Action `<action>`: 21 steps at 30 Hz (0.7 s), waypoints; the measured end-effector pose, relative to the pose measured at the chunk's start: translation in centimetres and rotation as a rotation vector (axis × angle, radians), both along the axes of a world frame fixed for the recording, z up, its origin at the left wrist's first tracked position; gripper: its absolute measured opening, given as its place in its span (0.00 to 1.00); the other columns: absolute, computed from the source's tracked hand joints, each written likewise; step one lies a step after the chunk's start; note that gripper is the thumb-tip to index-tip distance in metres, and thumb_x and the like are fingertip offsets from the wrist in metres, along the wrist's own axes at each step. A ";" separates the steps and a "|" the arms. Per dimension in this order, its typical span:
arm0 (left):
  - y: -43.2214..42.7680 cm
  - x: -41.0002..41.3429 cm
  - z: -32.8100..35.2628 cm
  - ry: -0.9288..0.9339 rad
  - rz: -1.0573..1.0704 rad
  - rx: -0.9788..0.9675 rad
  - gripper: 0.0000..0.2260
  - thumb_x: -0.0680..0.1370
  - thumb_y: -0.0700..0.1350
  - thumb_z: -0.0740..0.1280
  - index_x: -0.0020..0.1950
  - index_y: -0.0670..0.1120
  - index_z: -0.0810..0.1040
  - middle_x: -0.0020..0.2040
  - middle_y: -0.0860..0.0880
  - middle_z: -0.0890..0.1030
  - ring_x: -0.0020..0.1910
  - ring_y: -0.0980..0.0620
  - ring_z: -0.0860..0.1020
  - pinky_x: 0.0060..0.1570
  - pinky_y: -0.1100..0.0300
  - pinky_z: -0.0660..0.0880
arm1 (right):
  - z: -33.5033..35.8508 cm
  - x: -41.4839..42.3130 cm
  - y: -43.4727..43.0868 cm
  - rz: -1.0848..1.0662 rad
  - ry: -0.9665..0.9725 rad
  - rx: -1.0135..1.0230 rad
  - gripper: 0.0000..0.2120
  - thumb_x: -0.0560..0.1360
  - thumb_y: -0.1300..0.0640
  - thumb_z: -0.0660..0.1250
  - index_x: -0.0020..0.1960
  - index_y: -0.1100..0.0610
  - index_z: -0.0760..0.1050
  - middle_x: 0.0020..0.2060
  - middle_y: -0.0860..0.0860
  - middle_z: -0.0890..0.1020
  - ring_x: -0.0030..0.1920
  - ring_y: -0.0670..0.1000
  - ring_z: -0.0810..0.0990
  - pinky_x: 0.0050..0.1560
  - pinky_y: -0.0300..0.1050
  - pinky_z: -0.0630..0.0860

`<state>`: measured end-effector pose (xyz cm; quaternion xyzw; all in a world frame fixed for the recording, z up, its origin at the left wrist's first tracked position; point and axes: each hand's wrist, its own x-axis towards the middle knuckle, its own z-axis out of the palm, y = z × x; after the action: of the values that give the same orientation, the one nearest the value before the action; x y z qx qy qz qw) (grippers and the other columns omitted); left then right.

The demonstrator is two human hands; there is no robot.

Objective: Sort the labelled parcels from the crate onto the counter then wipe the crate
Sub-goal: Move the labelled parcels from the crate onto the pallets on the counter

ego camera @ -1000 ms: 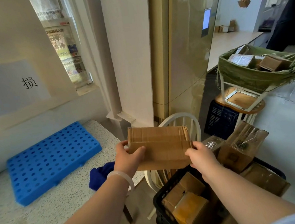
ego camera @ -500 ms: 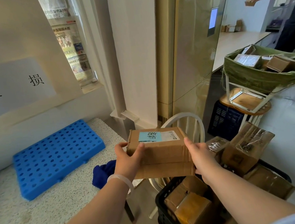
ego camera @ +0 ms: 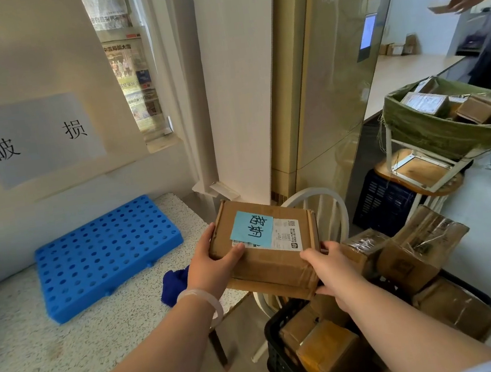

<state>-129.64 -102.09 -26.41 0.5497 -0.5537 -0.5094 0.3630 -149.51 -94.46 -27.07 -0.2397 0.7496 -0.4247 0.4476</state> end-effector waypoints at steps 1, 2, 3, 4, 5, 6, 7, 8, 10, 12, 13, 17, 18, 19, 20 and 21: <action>0.0 0.1 0.0 0.008 0.002 0.006 0.35 0.74 0.52 0.74 0.76 0.59 0.61 0.59 0.57 0.69 0.57 0.53 0.72 0.42 0.65 0.71 | 0.1 0.2 0.0 0.002 0.014 0.002 0.31 0.78 0.49 0.68 0.76 0.50 0.57 0.62 0.53 0.73 0.58 0.56 0.76 0.55 0.56 0.81; 0.1 0.2 -0.1 0.016 0.006 0.011 0.35 0.74 0.51 0.74 0.76 0.59 0.61 0.59 0.56 0.69 0.57 0.53 0.72 0.42 0.65 0.71 | 0.2 0.3 0.0 0.006 0.033 0.002 0.32 0.77 0.48 0.68 0.76 0.50 0.57 0.64 0.54 0.73 0.59 0.57 0.76 0.55 0.57 0.80; 0.1 0.2 -0.1 0.020 0.008 0.015 0.35 0.74 0.50 0.74 0.76 0.58 0.61 0.59 0.56 0.70 0.57 0.53 0.72 0.42 0.65 0.71 | 0.2 0.4 0.0 0.011 0.052 0.003 0.33 0.77 0.46 0.68 0.76 0.50 0.56 0.65 0.54 0.72 0.60 0.57 0.76 0.56 0.57 0.80; 0.1 0.3 -0.1 0.024 0.009 0.021 0.35 0.74 0.49 0.74 0.76 0.58 0.61 0.61 0.55 0.71 0.56 0.53 0.72 0.42 0.65 0.71 | 0.2 0.5 0.0 0.018 0.069 0.001 0.34 0.77 0.45 0.68 0.76 0.49 0.56 0.66 0.54 0.72 0.61 0.58 0.76 0.57 0.58 0.80; 0.1 0.3 -0.2 0.024 0.010 0.029 0.36 0.73 0.49 0.74 0.77 0.57 0.60 0.63 0.54 0.71 0.56 0.53 0.73 0.41 0.64 0.72 | 0.2 0.5 -0.1 0.024 0.082 -0.006 0.34 0.77 0.45 0.68 0.77 0.48 0.55 0.66 0.54 0.72 0.62 0.58 0.75 0.58 0.59 0.79; 0.0 0.3 -0.3 0.017 0.010 0.042 0.36 0.73 0.48 0.75 0.77 0.57 0.59 0.64 0.53 0.71 0.56 0.53 0.73 0.42 0.63 0.72 | 0.3 0.6 0.0 0.031 0.090 -0.018 0.34 0.77 0.45 0.68 0.77 0.47 0.55 0.66 0.53 0.72 0.62 0.57 0.75 0.59 0.59 0.78; 0.0 0.3 -0.2 0.006 0.008 0.057 0.37 0.73 0.48 0.74 0.77 0.57 0.58 0.63 0.53 0.70 0.56 0.52 0.72 0.45 0.62 0.72 | 0.4 0.5 -0.1 0.038 0.095 -0.030 0.33 0.77 0.46 0.68 0.77 0.47 0.56 0.67 0.52 0.72 0.63 0.57 0.75 0.60 0.60 0.78; -0.1 0.4 -0.2 -0.010 0.007 0.072 0.37 0.74 0.49 0.74 0.77 0.58 0.58 0.62 0.53 0.68 0.57 0.51 0.71 0.49 0.59 0.72 | 0.5 0.4 -0.1 0.048 0.105 -0.039 0.32 0.78 0.47 0.67 0.77 0.47 0.56 0.67 0.52 0.72 0.63 0.57 0.75 0.61 0.60 0.77; -0.3 0.6 -0.2 -0.042 0.002 0.096 0.37 0.74 0.52 0.74 0.77 0.59 0.57 0.61 0.51 0.68 0.57 0.50 0.71 0.53 0.55 0.72 | 0.8 0.1 -0.1 0.074 0.126 -0.043 0.31 0.78 0.47 0.67 0.77 0.46 0.57 0.66 0.51 0.72 0.64 0.56 0.74 0.62 0.60 0.77; -0.6 0.9 -0.1 -0.068 -0.002 0.107 0.36 0.74 0.55 0.72 0.77 0.60 0.56 0.62 0.48 0.70 0.55 0.49 0.73 0.52 0.53 0.73 | 1.1 -0.1 -0.1 0.097 0.124 -0.049 0.32 0.78 0.48 0.67 0.77 0.45 0.56 0.66 0.51 0.73 0.64 0.56 0.75 0.62 0.61 0.76; -0.7 1.0 -0.1 -0.075 -0.005 0.118 0.36 0.75 0.56 0.70 0.78 0.60 0.55 0.64 0.47 0.71 0.55 0.49 0.74 0.53 0.52 0.74 | 1.3 -0.2 -0.1 0.107 0.120 -0.053 0.32 0.78 0.48 0.68 0.77 0.45 0.56 0.66 0.50 0.73 0.64 0.56 0.75 0.62 0.61 0.76; -1.2 1.2 0.2 -0.070 -0.025 0.174 0.36 0.78 0.56 0.66 0.79 0.60 0.48 0.67 0.48 0.73 0.57 0.48 0.77 0.61 0.46 0.75 | 1.9 0.0 -0.4 0.168 0.173 -0.070 0.32 0.79 0.48 0.67 0.77 0.45 0.56 0.68 0.51 0.72 0.66 0.56 0.73 0.62 0.56 0.74; -1.2 1.3 0.3 -0.064 -0.021 0.182 0.36 0.79 0.55 0.66 0.79 0.60 0.46 0.66 0.49 0.74 0.55 0.49 0.78 0.60 0.47 0.76 | 2.1 0.1 -0.6 0.174 0.185 -0.078 0.32 0.79 0.48 0.67 0.77 0.45 0.56 0.68 0.51 0.72 0.66 0.55 0.73 0.62 0.56 0.74; -1.1 1.3 0.2 -0.058 -0.013 0.188 0.36 0.79 0.55 0.66 0.79 0.60 0.46 0.65 0.49 0.75 0.54 0.49 0.79 0.58 0.47 0.77 | 2.3 0.1 -0.7 0.174 0.189 -0.087 0.32 0.78 0.48 0.67 0.77 0.45 0.56 0.68 0.51 0.72 0.66 0.55 0.73 0.62 0.56 0.74; -1.1 1.3 0.2 -0.054 0.000 0.191 0.36 0.79 0.54 0.66 0.79 0.61 0.46 0.64 0.49 0.75 0.53 0.48 0.79 0.57 0.46 0.78 | 2.5 0.2 -0.7 0.169 0.191 -0.099 0.31 0.78 0.48 0.67 0.77 0.45 0.57 0.68 0.51 0.72 0.66 0.55 0.73 0.62 0.56 0.75; -1.0 1.2 0.2 -0.050 0.015 0.192 0.36 0.79 0.54 0.66 0.79 0.61 0.45 0.65 0.49 0.75 0.53 0.48 0.79 0.56 0.47 0.79 | 2.6 0.3 -0.8 0.162 0.194 -0.112 0.31 0.78 0.47 0.67 0.77 0.45 0.57 0.68 0.51 0.72 0.65 0.55 0.73 0.62 0.56 0.75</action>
<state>-128.42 -103.08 -26.23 0.5988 -0.5070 -0.5435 0.2983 -149.24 -95.23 -24.47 -0.3640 0.7428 -0.4030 0.3916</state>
